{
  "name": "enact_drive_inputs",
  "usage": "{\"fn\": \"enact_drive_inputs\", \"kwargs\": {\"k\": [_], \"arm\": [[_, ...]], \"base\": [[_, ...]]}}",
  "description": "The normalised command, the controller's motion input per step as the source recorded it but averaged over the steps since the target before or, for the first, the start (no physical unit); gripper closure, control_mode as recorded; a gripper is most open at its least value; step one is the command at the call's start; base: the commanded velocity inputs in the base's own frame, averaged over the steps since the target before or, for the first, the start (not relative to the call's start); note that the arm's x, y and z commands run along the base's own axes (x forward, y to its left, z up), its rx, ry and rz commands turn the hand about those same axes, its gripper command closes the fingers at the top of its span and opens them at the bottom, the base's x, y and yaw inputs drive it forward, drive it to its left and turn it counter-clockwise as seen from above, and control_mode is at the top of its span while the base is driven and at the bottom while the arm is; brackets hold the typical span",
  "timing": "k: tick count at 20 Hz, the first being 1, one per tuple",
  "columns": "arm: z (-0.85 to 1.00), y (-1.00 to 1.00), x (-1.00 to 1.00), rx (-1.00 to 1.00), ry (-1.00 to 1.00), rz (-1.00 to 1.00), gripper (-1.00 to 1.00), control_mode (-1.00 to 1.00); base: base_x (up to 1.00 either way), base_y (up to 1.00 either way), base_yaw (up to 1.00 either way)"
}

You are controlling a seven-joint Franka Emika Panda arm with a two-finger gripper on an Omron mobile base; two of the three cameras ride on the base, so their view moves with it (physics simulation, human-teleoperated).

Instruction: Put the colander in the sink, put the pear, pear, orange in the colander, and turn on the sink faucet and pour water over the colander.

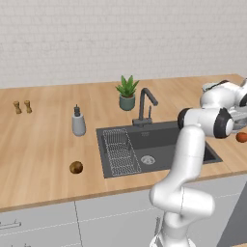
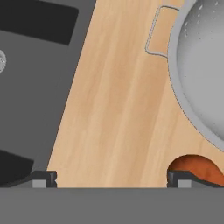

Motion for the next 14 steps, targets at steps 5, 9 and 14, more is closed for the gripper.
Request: {"fn": "enact_drive_inputs", "kwargs": {"k": [5,9,14], "arm": [[-0.49,-0.01,0.12,-0.06,-0.03,0.01,-1.00,-1.00],[-0.36,-0.09,0.02,-0.04,-0.11,0.00,-1.00,-1.00],[-0.17,-0.26,0.03,-0.03,-0.16,0.00,-1.00,-1.00]], "base": [[0.00,0.00,0.00],[0.00,0.00,0.00],[0.00,0.00,0.00]]}}
